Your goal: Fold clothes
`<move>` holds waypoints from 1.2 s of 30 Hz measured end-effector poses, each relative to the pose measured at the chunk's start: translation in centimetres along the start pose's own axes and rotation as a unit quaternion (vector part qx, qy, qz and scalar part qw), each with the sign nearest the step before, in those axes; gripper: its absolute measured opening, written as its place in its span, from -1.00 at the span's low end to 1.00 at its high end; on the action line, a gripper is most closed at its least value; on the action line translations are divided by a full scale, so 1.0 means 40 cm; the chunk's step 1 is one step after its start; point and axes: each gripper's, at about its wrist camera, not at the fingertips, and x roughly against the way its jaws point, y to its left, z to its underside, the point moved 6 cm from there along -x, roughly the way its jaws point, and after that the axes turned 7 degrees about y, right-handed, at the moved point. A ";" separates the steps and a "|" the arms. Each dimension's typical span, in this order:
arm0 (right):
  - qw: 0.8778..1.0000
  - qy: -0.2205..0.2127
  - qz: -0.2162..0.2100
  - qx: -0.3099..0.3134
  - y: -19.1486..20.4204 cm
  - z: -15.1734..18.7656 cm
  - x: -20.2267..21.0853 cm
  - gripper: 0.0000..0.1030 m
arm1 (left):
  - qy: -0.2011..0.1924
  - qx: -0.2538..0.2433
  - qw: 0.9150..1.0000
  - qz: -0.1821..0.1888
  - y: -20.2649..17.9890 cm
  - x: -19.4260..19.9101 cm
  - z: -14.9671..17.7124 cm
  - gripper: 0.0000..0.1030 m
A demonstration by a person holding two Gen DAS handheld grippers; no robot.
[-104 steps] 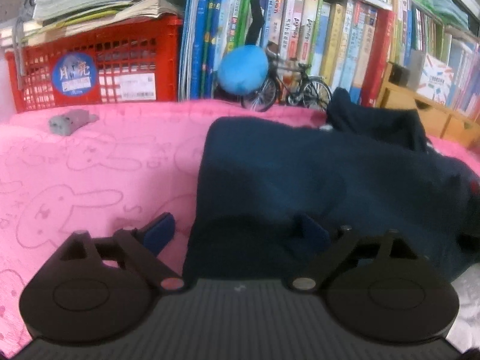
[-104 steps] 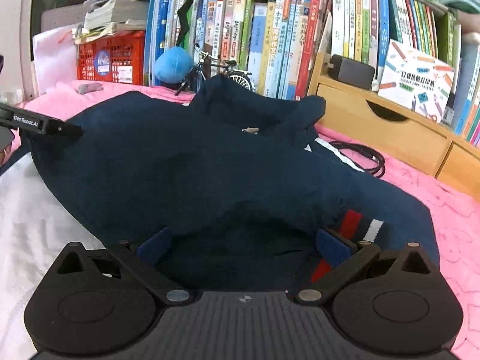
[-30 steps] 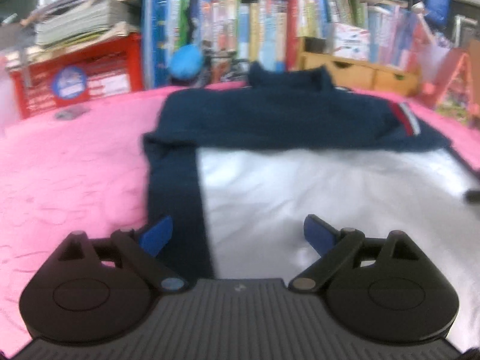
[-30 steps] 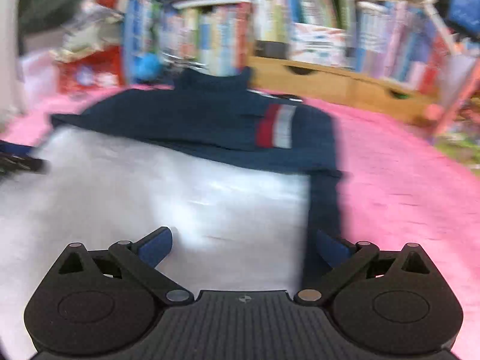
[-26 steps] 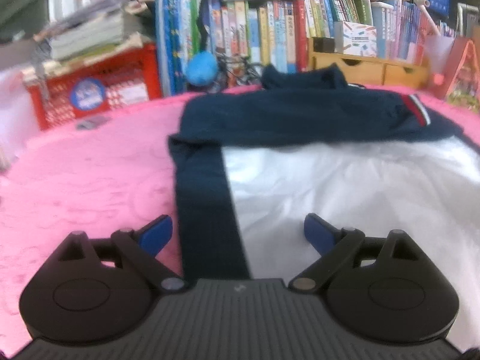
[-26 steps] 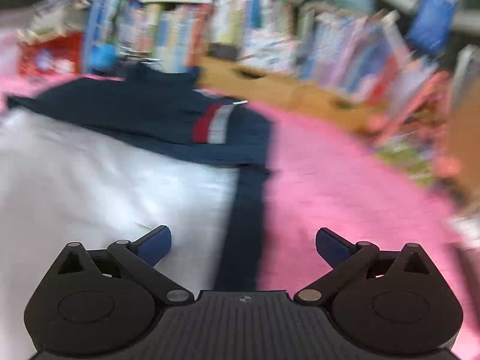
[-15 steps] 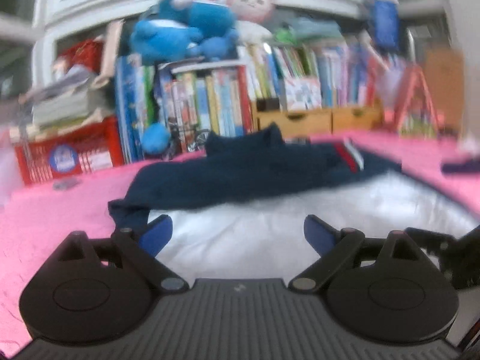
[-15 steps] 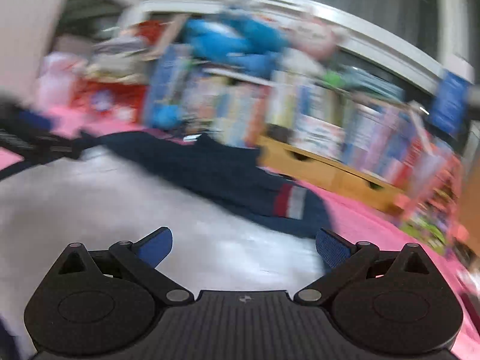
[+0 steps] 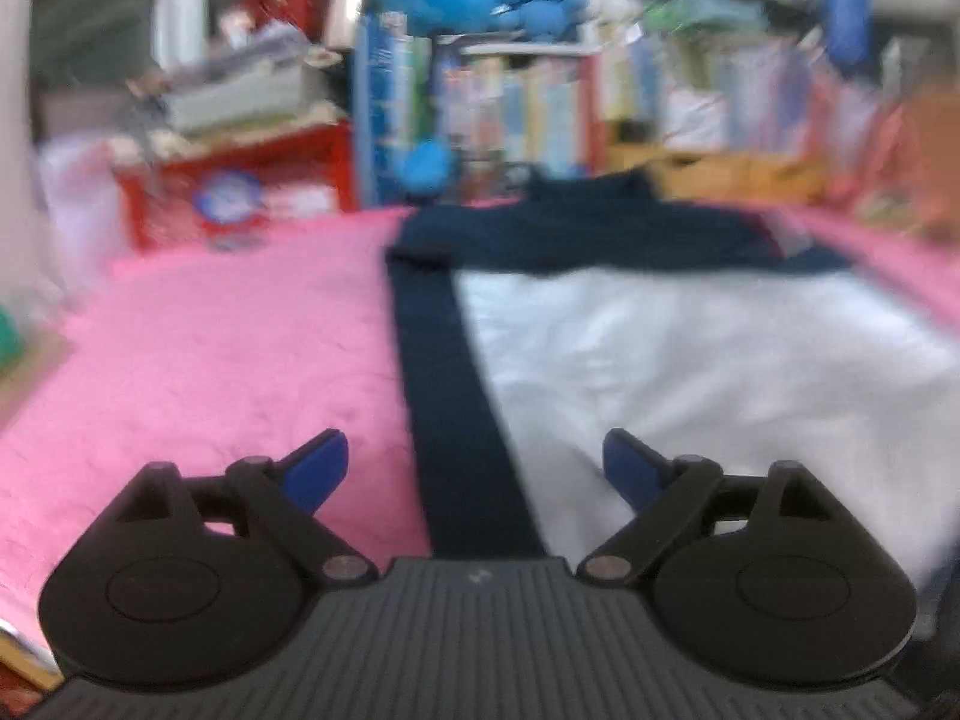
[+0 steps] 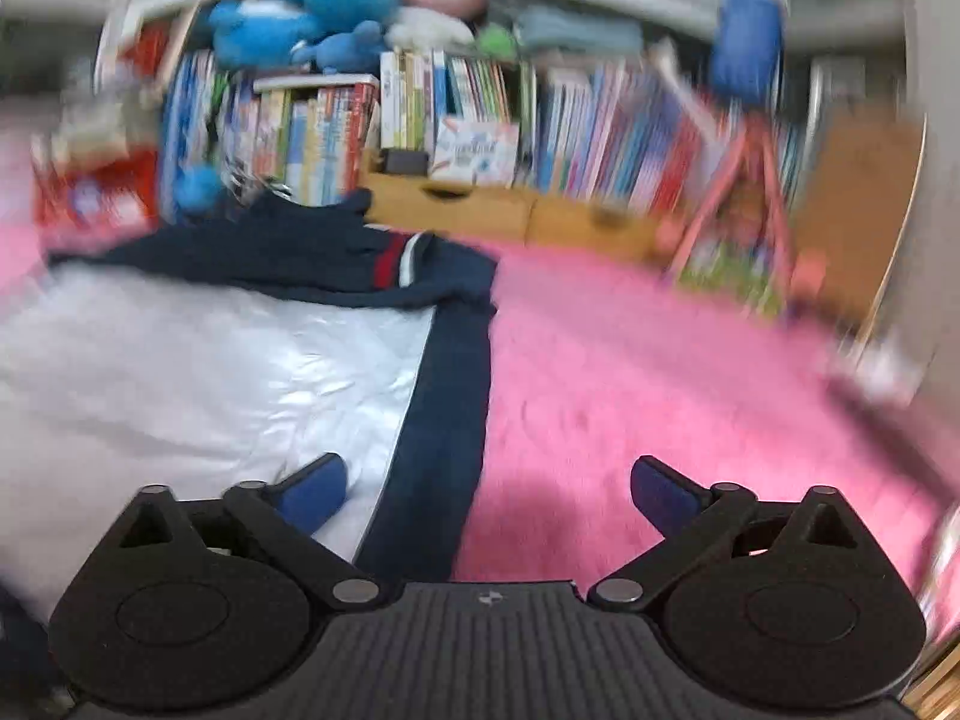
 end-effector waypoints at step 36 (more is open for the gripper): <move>0.952 -0.014 -0.305 -0.023 0.044 -0.202 0.088 -0.48 | -0.036 0.057 0.975 0.213 -0.002 0.048 -0.194 -0.45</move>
